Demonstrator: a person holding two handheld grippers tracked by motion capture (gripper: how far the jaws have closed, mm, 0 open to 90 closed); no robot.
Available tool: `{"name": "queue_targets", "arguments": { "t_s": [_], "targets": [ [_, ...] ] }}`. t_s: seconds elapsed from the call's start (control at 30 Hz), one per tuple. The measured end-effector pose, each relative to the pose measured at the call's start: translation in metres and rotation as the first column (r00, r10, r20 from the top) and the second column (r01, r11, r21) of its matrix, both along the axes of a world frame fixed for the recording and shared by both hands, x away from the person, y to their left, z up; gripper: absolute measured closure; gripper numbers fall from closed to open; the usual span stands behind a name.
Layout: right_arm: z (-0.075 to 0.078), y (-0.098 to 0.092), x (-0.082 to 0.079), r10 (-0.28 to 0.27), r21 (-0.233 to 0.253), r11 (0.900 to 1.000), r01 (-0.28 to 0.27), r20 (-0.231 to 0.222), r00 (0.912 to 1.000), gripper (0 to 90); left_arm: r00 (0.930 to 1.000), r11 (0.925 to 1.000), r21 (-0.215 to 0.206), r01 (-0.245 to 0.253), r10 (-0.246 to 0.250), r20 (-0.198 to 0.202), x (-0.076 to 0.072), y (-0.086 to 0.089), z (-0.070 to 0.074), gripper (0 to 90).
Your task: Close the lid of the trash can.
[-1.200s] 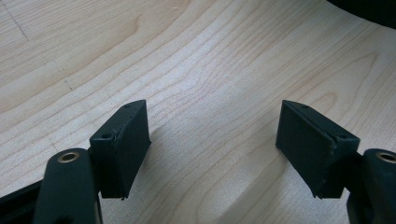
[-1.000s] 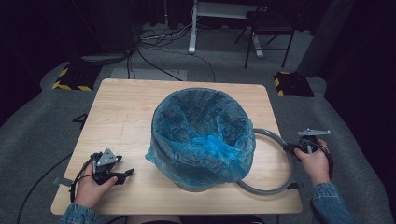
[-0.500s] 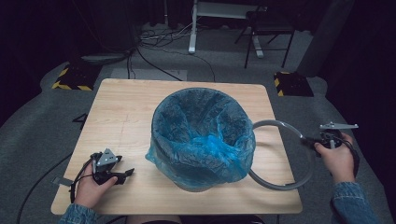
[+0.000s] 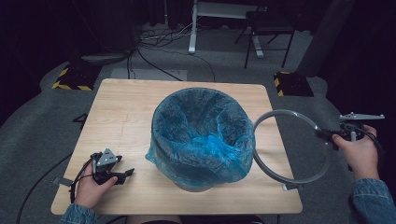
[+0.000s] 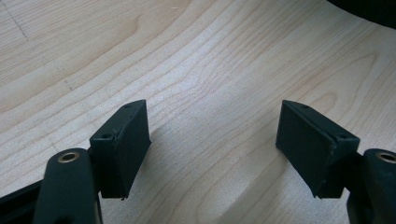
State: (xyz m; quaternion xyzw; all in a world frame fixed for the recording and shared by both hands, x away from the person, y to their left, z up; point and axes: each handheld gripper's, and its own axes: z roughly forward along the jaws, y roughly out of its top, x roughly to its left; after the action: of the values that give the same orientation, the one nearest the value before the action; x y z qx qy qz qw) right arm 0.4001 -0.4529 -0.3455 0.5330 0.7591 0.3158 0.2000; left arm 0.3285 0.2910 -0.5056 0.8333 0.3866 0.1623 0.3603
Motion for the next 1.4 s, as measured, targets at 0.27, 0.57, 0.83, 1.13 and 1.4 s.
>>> {"name": "queue_targets", "arguments": {
  "t_s": [0.27, 0.57, 0.83, 1.13, 1.4],
  "targets": [
    [0.029, -0.003, -0.004, -0.003, 0.004, 1.000, 0.002, 0.027, 0.9996, 78.7, 1.0000, 1.0000, 0.000, 0.000, 0.000, 0.000, 0.000, 0.000, 0.000, 25.7],
    [0.060, -0.008, -0.009, -0.001, 0.008, 1.000, 0.000, 0.051, 0.9987, 78.7, 1.0000, 1.0000, 0.000, 0.000, 0.000, 0.000, 0.000, 0.000, 0.000, 25.7],
    [0.083, -0.009, -0.015, -0.007, 0.026, 1.000, 0.005, 0.052, 0.9986, 78.7, 1.0000, 1.0000, 0.000, 0.000, 0.000, 0.000, 0.000, 0.000, 0.000, 25.7],
    [0.110, -0.007, -0.020, -0.007, 0.043, 0.999, 0.004, 0.066, 0.9978, 78.7, 1.0000, 1.0000, 0.000, 0.000, 0.000, 0.000, 0.000, 0.000, 0.000, 25.7],
    [0.133, 0.005, -0.019, 0.013, 0.029, 0.999, -0.015, 0.080, 0.9967, 78.6, 1.0000, 1.0000, 0.000, 0.000, 0.000, 0.000, 0.000, 0.000, 0.000, 25.7]
  ]
}}
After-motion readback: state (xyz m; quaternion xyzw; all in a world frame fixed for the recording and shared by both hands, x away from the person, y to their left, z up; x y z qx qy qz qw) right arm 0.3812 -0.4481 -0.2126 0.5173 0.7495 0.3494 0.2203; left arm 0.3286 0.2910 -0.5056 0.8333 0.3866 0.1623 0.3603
